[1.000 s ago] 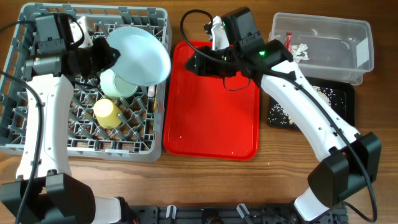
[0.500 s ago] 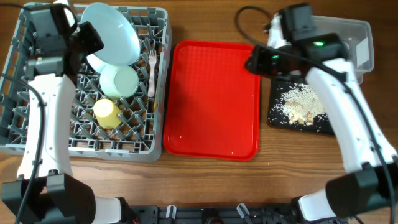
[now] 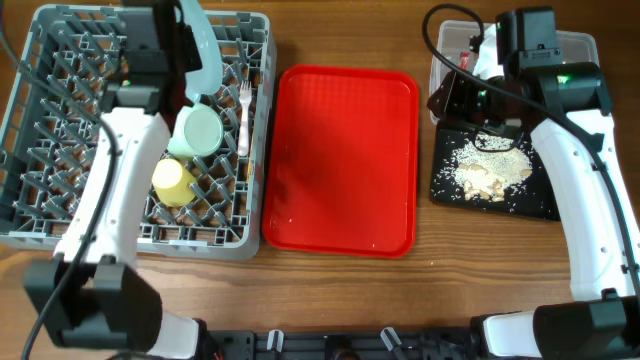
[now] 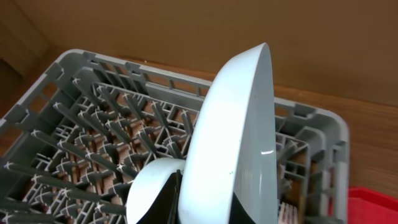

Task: Sort waste into correct bins and load items into the dishwasher rack
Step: 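Lower the plate upright into the rack slot and open the left gripper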

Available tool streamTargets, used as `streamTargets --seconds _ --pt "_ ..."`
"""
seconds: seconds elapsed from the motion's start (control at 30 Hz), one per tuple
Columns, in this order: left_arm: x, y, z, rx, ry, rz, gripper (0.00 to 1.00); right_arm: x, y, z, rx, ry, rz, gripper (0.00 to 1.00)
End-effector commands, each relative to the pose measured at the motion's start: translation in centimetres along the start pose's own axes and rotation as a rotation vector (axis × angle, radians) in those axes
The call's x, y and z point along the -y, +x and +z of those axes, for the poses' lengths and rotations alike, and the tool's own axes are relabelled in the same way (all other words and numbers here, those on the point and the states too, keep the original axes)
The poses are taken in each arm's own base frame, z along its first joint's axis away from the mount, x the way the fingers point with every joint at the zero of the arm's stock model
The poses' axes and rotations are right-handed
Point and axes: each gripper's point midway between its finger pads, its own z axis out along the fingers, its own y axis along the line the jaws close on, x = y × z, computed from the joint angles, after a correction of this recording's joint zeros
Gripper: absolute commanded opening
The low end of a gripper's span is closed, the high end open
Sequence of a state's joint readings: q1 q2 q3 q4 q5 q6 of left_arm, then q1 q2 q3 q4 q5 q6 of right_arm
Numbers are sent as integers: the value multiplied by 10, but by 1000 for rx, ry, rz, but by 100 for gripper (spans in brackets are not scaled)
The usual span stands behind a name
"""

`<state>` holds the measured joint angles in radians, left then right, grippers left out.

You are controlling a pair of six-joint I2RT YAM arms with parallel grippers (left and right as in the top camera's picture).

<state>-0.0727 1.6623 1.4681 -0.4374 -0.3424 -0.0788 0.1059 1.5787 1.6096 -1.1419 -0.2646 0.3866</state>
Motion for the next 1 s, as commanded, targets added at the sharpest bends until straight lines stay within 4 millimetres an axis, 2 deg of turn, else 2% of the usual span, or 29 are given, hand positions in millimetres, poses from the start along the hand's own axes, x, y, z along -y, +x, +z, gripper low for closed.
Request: streamTargets --seconds 0.0,0.17,0.23,0.27,0.3,0.33,0.37,0.4,0.43,0.57,0.63,0.73,0.77,0.87,0.97 --pt "0 12 18 -27 -58 44 4 1 0 -7 19 8 -24 43" --pt "11 33 37 -82 -54 74 5 1 0 -7 16 9 -23 43" --pt "17 39 41 -94 -46 85 8 1 0 -7 16 9 -23 43" --pt "20 40 41 -96 -42 90 14 1 1 -7 16 9 -22 43" --pt "22 41 41 -97 -40 92 29 1 1 -7 16 9 -22 43" --pt "23 40 41 -93 -38 92 51 1 1 -7 16 9 -23 43" --pt "24 39 41 -90 -37 92 68 1 1 -7 16 9 -23 43" --pt "24 38 41 -87 -37 91 95 1 1 -7 15 9 -23 43" --pt "22 37 40 -82 -43 89 100 1 1 -7 14 10 -23 43" --pt "13 24 28 -46 -76 77 100 1 1 -7 13 11 -26 43" --pt "10 10 14 -9 -70 60 100 3 0 -7 17 18 -40 44" --pt "10 -1 -6 18 -40 29 100 3 1 -7 14 22 -71 57" --pt "11 -2 -13 11 -15 9 100 3 2 -7 11 21 -99 68" --pt "27 11 -31 -64 120 -33 100 0 2 -7 6 3 -178 77" --pt "45 37 -45 -186 243 -49 100 -3 -4 -7 33 -6 -226 84"
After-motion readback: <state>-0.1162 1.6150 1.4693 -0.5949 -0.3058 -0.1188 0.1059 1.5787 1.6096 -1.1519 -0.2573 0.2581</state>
